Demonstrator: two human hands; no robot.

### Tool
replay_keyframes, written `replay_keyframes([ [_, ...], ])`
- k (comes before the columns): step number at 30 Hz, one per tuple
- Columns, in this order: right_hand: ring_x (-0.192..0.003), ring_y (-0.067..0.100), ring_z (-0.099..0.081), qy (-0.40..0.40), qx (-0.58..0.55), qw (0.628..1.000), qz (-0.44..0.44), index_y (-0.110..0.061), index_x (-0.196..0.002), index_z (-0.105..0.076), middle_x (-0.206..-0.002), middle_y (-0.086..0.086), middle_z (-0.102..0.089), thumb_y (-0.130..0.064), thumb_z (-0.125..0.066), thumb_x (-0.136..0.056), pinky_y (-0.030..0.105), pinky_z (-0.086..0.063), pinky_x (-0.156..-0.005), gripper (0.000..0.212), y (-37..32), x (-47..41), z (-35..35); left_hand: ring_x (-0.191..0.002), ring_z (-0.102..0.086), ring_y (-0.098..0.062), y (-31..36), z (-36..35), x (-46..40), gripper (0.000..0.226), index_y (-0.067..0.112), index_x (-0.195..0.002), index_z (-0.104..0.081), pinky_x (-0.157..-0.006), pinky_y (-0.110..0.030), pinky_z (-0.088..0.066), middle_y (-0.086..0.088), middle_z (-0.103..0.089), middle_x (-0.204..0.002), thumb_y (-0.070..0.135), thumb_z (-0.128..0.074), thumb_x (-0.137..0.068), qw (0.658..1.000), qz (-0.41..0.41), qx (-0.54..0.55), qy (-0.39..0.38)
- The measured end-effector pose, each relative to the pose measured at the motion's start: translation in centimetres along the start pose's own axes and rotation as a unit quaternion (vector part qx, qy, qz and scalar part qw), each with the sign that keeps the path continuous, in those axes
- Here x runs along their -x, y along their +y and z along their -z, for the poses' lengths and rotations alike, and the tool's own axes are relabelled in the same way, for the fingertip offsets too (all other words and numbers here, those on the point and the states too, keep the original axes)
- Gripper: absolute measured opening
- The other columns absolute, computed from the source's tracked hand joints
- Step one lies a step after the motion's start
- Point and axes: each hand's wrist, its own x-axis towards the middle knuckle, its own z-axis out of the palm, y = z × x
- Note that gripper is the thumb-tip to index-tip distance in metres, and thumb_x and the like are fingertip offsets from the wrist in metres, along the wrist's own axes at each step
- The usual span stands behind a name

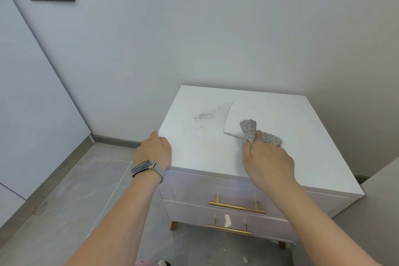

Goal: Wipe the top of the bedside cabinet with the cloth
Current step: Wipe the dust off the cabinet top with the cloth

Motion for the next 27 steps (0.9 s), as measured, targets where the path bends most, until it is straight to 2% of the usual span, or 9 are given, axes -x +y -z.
replay_keyframes([
  [5, -0.076, 0.03, -0.054, -0.048, -0.143, 0.989, -0.007, -0.009, -0.084, -0.053, -0.07, 0.003, -0.059, -0.031, -0.021, -0.098, 0.033, -0.041, -0.07, 0.041, -0.9, -0.3, 1.0, -0.073, -0.049, -0.033, -0.1, -0.1, 0.0, 0.022, 0.008, -0.083, -0.042, -0.06, -0.033, -0.036, -0.012, -0.052, -0.077, 0.017, -0.025, -0.093, 1.0, -0.003, -0.002, 0.0],
  [7, -0.074, 0.027, -0.055, -0.089, -0.251, 0.963, -0.043, -0.009, -0.071, -0.054, -0.068, 0.003, -0.057, -0.029, -0.024, -0.098, 0.032, -0.041, -0.073, 0.045, -0.9, -0.9, 1.3, -0.072, -0.049, -0.033, -0.1, -0.1, 0.0, 0.022, 0.008, -0.083, -0.043, -0.06, -0.033, -0.037, -0.012, -0.052, -0.076, 0.017, -0.025, -0.093, 1.0, -0.004, 0.0, -0.001],
  [9, -0.073, 0.028, -0.061, -0.099, -0.433, 0.885, -0.141, -0.004, -0.077, -0.061, -0.081, 0.019, -0.066, -0.026, -0.031, -0.095, 0.036, -0.052, -0.071, 0.041, 0.0, -2.0, 1.8, -0.07, -0.049, -0.033, -0.1, 0.0, 0.0, 0.023, 0.008, -0.083, -0.043, -0.06, -0.033, -0.037, -0.011, -0.051, -0.073, 0.017, -0.025, -0.093, 1.0, -0.006, 0.003, -0.002],
  [11, -0.064, 0.026, -0.063, -0.078, -0.587, 0.778, -0.211, -0.002, -0.096, -0.063, -0.084, 0.018, -0.066, -0.017, -0.036, -0.093, 0.033, -0.054, -0.056, 0.031, 2.1, -2.9, 3.2, -0.07, -0.049, -0.033, -0.1, 0.0, 0.0, 0.023, 0.008, -0.082, -0.042, -0.059, -0.033, -0.037, -0.011, -0.051, -0.073, 0.017, -0.025, -0.093, 1.0, -0.008, 0.005, -0.003],
  [15, -0.085, 0.022, -0.068, 0.063, -0.669, 0.707, -0.223, -0.014, -0.103, -0.064, -0.103, 0.008, -0.069, -0.02, -0.035, -0.089, 0.039, -0.054, -0.074, 0.033, 7.1, -4.3, 6.2, -0.071, -0.05, -0.033, -0.1, 0.0, -0.1, 0.024, 0.008, -0.083, -0.044, -0.06, -0.034, -0.038, -0.011, -0.052, -0.075, 0.018, -0.025, -0.093, 1.0, -0.009, 0.006, -0.004],
  [16, -0.086, 0.022, -0.067, 0.103, -0.649, 0.718, -0.229, -0.013, -0.099, -0.064, -0.106, 0.008, -0.067, -0.022, -0.035, -0.089, 0.039, -0.053, -0.078, 0.032, 7.9, -4.4, 6.8, -0.071, -0.05, -0.033, -0.1, 0.0, -0.1, 0.024, 0.007, -0.083, -0.044, -0.06, -0.034, -0.038, -0.011, -0.053, -0.075, 0.018, -0.025, -0.093, 1.0, -0.009, 0.008, -0.005],
  [19, -0.08, 0.032, -0.059, 0.17, -0.45, 0.842, -0.244, -0.007, -0.084, -0.059, -0.092, 0.016, -0.061, -0.034, -0.032, -0.088, 0.037, -0.043, -0.071, 0.039, 9.0, -4.3, 6.7, -0.071, -0.049, -0.033, -0.1, 0.0, 0.0, 0.023, 0.008, -0.083, -0.043, -0.059, -0.033, -0.037, -0.011, -0.052, -0.074, 0.017, -0.025, -0.093, 1.0, -0.008, 0.006, -0.003],
  [23, -0.105, 0.042, -0.052, 0.05, -0.255, 0.942, -0.215, 0.008, -0.117, -0.054, -0.123, 0.035, -0.054, -0.038, -0.019, -0.089, 0.043, -0.037, -0.09, 0.064, 8.6, -5.3, 3.7, -0.07, -0.048, -0.032, -0.1, 0.1, 0.1, 0.023, 0.008, -0.082, -0.042, -0.059, -0.033, -0.037, -0.009, -0.049, -0.071, 0.017, -0.024, -0.093, 1.0, -0.003, 0.003, -0.004],
  [27, -0.119, 0.039, -0.046, -0.013, -0.208, 0.969, -0.131, 0.011, -0.121, -0.051, -0.128, 0.034, -0.051, -0.026, -0.019, -0.098, 0.038, -0.031, -0.1, 0.054, 6.9, -6.1, 0.7, -0.069, -0.048, -0.032, -0.1, 0.1, 0.1, 0.022, 0.008, -0.082, -0.042, -0.058, -0.033, -0.035, -0.01, -0.05, -0.073, 0.017, -0.025, -0.093, 1.0, -0.001, 0.007, -0.003],
])
